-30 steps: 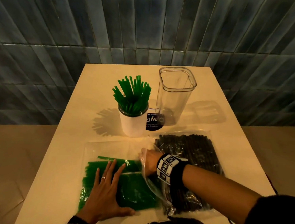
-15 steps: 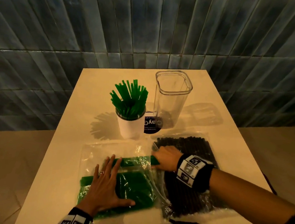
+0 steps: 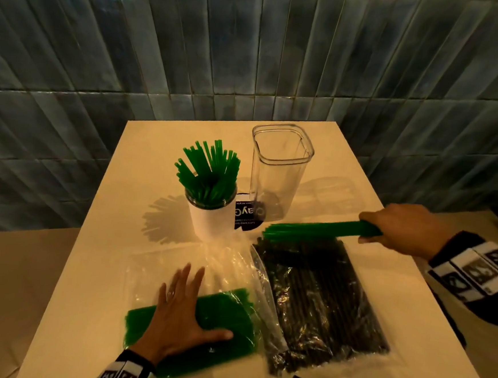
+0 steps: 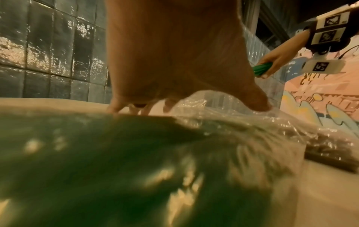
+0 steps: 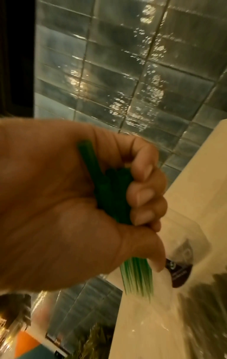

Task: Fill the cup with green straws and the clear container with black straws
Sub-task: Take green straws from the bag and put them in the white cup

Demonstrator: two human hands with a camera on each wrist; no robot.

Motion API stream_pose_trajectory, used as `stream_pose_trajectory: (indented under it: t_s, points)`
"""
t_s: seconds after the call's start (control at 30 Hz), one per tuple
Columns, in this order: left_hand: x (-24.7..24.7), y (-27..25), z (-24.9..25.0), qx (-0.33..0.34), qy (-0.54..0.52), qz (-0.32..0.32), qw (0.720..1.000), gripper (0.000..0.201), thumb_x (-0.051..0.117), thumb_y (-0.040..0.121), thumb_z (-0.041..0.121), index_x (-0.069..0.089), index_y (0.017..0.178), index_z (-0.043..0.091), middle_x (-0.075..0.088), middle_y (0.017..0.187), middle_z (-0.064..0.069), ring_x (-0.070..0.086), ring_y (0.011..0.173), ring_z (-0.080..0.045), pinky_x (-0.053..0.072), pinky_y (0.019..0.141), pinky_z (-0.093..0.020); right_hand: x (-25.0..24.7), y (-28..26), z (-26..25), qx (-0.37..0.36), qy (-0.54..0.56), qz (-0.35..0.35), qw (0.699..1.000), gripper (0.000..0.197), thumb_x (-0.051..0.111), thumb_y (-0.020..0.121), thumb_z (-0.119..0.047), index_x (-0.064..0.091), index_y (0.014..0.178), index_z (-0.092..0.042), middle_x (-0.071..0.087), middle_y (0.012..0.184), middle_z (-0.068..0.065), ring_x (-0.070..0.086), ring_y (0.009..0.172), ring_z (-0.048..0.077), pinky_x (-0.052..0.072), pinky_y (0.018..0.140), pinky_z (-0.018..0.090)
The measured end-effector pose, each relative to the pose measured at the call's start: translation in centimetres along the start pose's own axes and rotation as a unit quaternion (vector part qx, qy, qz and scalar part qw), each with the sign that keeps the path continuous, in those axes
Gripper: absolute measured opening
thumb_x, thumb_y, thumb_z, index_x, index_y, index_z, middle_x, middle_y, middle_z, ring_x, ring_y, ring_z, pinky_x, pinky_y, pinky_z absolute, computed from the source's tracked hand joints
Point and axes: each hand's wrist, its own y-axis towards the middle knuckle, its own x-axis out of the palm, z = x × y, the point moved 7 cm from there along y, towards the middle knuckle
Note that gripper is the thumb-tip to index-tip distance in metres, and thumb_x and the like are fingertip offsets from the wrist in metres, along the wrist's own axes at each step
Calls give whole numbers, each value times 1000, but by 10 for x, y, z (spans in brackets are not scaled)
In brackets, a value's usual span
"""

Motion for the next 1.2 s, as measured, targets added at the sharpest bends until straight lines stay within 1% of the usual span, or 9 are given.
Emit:
stream_pose_trajectory:
  t_s: [0.17, 0.3, 0.53, 0.63, 0.77, 0.93, 1.0, 1.07, 1.2]
  points:
    - [-84, -3, 81, 188, 28, 317, 929, 109, 54, 66, 79, 12, 148, 20, 22, 153, -16, 18, 141, -28, 21, 111, -48, -48, -16, -63, -75, -46, 76, 993, 40, 40, 93, -52, 44, 125, -27, 60, 114, 5, 59, 104, 26, 46, 82, 37]
    - [-108, 6, 115, 186, 102, 282, 936, 53, 59, 81, 53, 49, 123, 22, 68, 105, -2, 65, 95, -21, 51, 85, -32, -79, -24, -127, -153, -50, 150, 975, 27, 45, 95, -32, 48, 120, -23, 63, 109, 6, 62, 98, 28, 40, 72, 33]
    - [-99, 8, 73, 101, -29, 260, 960, 17, 61, 82, 40, 63, 80, 23, 61, 59, 3, 58, 54, -16, 38, 53, -24, -104, -29, -122, -179, 174, 137, 959, 73, 60, 62, -75, 48, 119, -31, 54, 108, -12, 51, 96, 8, 42, 84, 26]
    - [-95, 7, 69, 125, -84, 274, 950, 14, 64, 77, 38, 63, 73, 25, 49, 48, 11, 44, 44, -5, 27, 47, -13, -113, -30, -123, -197, 415, 151, 875, 59, 57, 62, -68, 57, 108, -31, 57, 105, -15, 53, 94, -2, 44, 80, 14]
    - [-94, 12, 81, 159, -160, 281, 933, 13, 65, 76, 36, 64, 70, 25, 54, 49, 13, 44, 42, -1, 32, 47, -13, -115, -31, -145, -240, 530, 186, 792, 37, 62, 74, -59, 57, 103, -38, 58, 101, -22, 56, 98, -6, 46, 80, 12]
    - [-102, 15, 74, 74, -333, 296, 892, 42, 72, 81, 27, 45, 48, 25, 41, 38, 9, 33, 36, -6, 27, 43, -16, -114, -15, -115, -197, 766, 234, 566, 101, 79, 40, -69, 37, 126, -39, 57, 126, -1, 56, 116, 10, 49, 95, 26]
    - [-105, 21, 81, 71, -366, 274, 886, 40, 73, 80, 25, 48, 49, 22, 44, 42, 8, 36, 40, -8, 31, 45, -26, -102, -7, -136, -198, 763, 139, 600, 95, 83, 40, -61, 46, 123, -33, 58, 127, -2, 57, 115, 11, 48, 97, 30]
    - [-110, 23, 96, 113, -393, 246, 879, 21, 74, 78, 16, 62, 61, 22, 57, 50, 9, 50, 46, -6, 41, 48, -26, -89, -1, -163, -208, 716, 89, 660, 56, 84, 60, -40, 62, 110, -25, 66, 116, -2, 62, 106, 8, 51, 93, 30]
    - [-120, 23, 116, 128, -415, 214, 875, 16, 71, 77, 5, 63, 91, 5, 63, 53, 9, 59, 49, -6, 46, 46, -19, -94, 9, -174, -169, 730, 180, 637, 12, 68, 83, -23, 68, 73, -18, 73, 79, -2, 70, 79, 8, 54, 72, 21]
